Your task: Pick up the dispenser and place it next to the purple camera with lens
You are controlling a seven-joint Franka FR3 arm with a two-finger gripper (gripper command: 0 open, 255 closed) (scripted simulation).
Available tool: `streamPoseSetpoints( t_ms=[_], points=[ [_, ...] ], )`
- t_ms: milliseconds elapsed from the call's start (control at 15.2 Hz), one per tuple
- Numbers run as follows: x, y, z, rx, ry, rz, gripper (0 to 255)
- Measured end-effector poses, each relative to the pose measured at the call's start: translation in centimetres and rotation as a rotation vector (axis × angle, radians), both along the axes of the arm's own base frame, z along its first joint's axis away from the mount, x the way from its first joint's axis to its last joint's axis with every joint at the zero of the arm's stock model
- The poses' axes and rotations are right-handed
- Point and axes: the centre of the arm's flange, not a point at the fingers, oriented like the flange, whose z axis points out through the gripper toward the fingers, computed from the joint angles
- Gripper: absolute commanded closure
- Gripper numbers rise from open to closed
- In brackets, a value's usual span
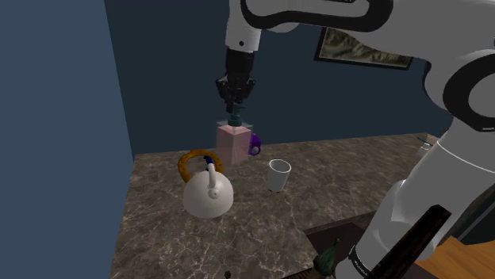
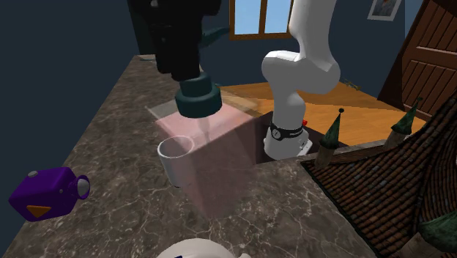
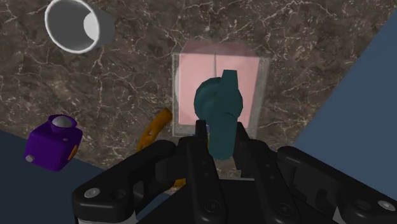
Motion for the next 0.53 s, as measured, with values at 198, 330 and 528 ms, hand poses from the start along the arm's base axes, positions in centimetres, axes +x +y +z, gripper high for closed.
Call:
streamPoseSetpoints(
  t_ms=[198, 330, 528],
  points=[
    [2.3, -2.6, -0.9, 0.001, 0.0, 0.0, 255],
    [4.2, -4.9, -1.6, 0.0, 0.0, 0.0, 255],
    [6.5, -7.7, -2.4, 0.0, 0.0, 0.0, 255]
  ],
)
